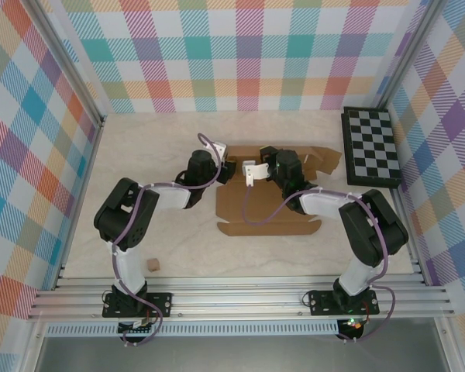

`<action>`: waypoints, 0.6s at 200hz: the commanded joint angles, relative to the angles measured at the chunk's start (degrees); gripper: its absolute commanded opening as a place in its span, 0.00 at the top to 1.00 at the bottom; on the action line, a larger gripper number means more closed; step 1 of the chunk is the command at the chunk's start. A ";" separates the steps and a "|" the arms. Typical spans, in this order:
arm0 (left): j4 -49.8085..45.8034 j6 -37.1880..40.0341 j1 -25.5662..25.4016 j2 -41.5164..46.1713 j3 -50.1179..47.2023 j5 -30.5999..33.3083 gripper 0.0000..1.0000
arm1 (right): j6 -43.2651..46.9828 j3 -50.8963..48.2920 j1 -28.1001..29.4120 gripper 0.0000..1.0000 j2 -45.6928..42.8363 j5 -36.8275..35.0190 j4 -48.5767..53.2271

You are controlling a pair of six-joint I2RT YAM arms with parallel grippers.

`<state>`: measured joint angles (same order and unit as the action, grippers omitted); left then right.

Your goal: Fold the paper box

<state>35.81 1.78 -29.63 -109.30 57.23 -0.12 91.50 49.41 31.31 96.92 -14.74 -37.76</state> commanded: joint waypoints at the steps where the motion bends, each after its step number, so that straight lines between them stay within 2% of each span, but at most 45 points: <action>1: 1.63 -3.11 -2.11 -1.27 4.45 9.79 0.70 | -1.10 -2.08 1.69 1.00 -0.24 -0.13 9.13; 15: -1.91 -3.25 -2.76 -2.18 6.48 14.55 0.90 | -1.57 -2.04 1.96 1.00 -0.26 -1.09 9.36; 27: -4.28 -3.34 -2.80 -2.90 7.64 18.17 1.00 | -2.18 -2.10 2.09 1.00 -0.41 -1.98 9.28; 45: -4.61 -2.01 -2.80 -3.45 7.48 20.70 1.00 | -3.40 -2.47 2.09 0.94 -1.07 -2.72 9.80; 83: -2.14 3.79 -2.81 -3.35 5.10 21.25 1.00 | -9.06 -2.73 2.10 0.86 -4.26 -2.54 10.51; 93: -1.55 5.30 -2.74 -3.13 4.38 21.07 1.00 | -13.42 -1.31 1.88 0.81 -6.59 -1.20 14.94; 108: -1.03 6.95 -2.71 -2.65 3.49 20.35 1.00 | -20.90 1.43 0.77 0.71 -10.90 4.67 24.79; 120: -0.31 7.74 -2.72 -2.35 2.71 19.76 1.00 | -24.72 2.47 -0.10 0.66 -13.24 8.42 28.96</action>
<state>32.82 5.45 -33.45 -112.05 61.91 16.75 78.54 48.88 32.51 89.43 -15.03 -23.53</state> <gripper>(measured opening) 0.103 0.303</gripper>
